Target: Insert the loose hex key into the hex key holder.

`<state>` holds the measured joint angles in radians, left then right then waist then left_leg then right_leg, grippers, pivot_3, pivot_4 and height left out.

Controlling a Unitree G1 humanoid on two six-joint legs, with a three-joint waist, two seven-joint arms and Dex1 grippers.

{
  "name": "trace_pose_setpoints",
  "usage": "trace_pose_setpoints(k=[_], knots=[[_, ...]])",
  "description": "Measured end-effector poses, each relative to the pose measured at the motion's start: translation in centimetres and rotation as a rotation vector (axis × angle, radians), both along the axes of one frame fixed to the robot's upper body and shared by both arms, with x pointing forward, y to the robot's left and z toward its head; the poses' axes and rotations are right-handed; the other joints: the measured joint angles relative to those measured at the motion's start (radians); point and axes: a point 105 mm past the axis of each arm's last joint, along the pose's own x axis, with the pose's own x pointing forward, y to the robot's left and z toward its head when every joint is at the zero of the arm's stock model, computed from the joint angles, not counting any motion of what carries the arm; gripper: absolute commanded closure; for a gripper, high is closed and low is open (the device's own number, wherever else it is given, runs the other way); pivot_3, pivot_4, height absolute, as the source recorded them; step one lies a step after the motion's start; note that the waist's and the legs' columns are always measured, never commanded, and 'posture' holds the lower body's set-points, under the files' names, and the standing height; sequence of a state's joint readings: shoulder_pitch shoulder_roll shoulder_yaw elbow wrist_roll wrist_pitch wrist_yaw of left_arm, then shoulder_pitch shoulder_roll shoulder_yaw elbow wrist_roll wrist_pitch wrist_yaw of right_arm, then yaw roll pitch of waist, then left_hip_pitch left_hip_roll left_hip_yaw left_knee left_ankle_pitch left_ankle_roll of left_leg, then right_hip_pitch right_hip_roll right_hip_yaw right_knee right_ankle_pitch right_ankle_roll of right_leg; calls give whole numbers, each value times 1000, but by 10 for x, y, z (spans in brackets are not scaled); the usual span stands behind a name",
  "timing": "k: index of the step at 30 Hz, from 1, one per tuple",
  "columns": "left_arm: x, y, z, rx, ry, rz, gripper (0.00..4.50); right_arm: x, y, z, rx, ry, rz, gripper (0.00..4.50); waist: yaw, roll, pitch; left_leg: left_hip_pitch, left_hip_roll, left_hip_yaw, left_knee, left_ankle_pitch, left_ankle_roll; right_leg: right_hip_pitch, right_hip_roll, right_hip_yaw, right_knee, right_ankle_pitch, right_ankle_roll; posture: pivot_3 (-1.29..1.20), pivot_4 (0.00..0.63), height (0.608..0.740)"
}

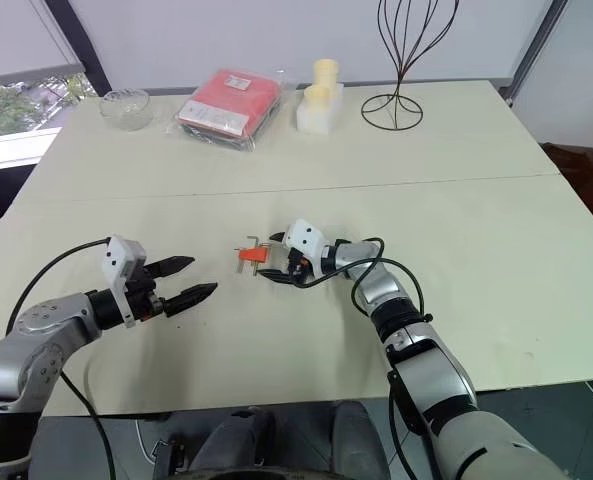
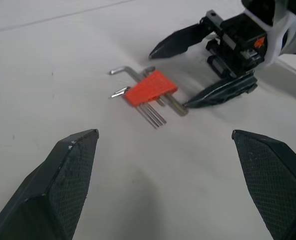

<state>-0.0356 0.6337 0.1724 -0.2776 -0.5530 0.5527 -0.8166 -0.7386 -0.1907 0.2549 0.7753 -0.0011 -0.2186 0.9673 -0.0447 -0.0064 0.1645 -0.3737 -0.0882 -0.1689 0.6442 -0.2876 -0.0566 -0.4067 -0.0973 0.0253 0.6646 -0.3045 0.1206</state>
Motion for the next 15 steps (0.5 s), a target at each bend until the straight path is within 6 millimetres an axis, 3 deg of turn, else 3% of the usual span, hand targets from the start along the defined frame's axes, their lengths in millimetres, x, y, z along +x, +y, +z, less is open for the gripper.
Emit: trace_pose_setpoints(k=[4,7,11,15], knots=[[1,1,0,2,0,10,0,-2,1,0,-3,-20,12,490,0,0,0,0,0,0,0,0,0,0,0,0,0,0,0,0,150,740],[1,1,0,2,-2,11,0,-4,3,-1,-11,-28,29,1355,-1,0,0,0,0,0,0,0,0,0,0,0,0,0,0,0,150,740],[2,0,2,0,-14,9,0,-5,6,-3,-16,-16,45,3413,-1,0,0,1,0,0,0,0,0,0,0,0,0,0,0,0,150,740],[3,0,2,2,-21,11,0,-3,7,-3,-20,1,46,3516,-2,0,0,1,0,0,0,0,0,0,0,0,0,0,0,0,150,740]])
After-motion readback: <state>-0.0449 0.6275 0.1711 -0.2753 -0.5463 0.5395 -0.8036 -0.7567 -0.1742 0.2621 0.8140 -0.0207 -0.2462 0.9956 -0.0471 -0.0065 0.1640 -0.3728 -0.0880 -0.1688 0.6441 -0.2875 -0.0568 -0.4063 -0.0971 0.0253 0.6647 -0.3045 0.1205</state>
